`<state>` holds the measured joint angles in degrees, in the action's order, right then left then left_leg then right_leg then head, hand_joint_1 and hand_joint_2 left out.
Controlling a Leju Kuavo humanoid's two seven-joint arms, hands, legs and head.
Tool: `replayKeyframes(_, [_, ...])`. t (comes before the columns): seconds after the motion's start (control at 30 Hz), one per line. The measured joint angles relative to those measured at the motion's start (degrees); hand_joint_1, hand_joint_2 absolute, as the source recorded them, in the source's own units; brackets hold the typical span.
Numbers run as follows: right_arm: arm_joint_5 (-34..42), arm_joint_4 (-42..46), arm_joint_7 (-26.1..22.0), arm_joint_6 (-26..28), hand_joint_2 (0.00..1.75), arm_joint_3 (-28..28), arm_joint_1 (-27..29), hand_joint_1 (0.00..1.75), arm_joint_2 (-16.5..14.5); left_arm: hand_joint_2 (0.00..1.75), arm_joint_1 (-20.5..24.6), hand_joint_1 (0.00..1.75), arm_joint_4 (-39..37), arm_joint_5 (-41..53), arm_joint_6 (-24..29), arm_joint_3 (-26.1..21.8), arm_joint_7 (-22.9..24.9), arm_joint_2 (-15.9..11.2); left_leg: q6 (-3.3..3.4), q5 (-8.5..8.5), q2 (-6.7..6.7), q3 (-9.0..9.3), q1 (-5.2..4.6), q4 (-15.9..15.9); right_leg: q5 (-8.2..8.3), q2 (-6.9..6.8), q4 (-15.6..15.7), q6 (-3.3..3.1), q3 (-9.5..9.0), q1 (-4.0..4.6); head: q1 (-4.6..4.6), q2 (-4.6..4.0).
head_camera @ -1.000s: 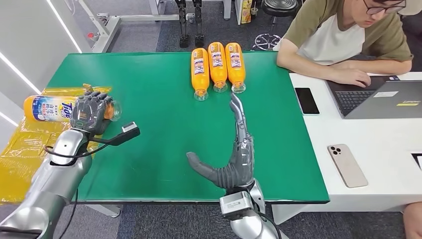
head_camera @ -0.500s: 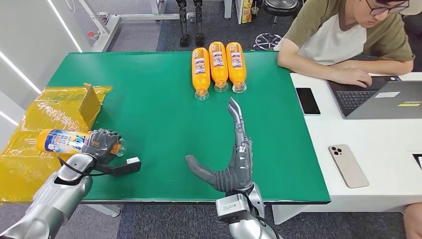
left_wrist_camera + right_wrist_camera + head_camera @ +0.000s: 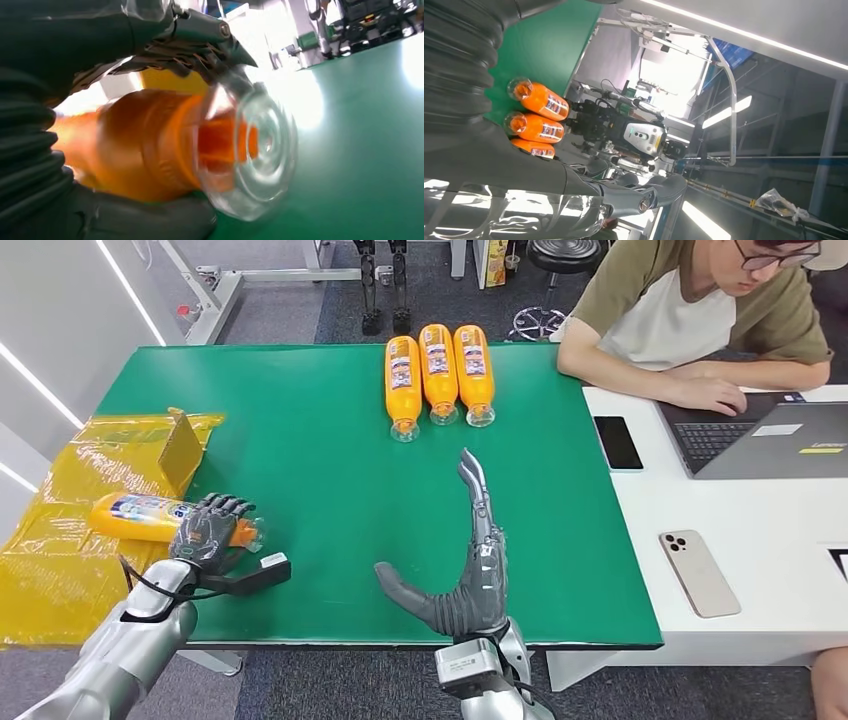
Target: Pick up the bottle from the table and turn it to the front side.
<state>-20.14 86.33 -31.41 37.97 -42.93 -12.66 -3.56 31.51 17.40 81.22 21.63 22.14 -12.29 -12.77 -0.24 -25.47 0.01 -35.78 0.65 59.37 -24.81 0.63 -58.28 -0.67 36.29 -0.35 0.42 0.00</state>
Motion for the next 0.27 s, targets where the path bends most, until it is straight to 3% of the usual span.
replayKeyframes(0.27, [0.9, -0.2, -1.0, -0.6, 1.75, 0.0, 0.2, 0.00, 0.1, 1.75, 0.0, 0.00, 0.0, -6.5, -2.8, -5.1, -7.3, 1.5, 0.00, 0.00, 0.01, 0.02, -0.01, 0.0, 0.01, 0.00, 0.0, 0.00, -0.02, 0.00, 0.00, 0.00])
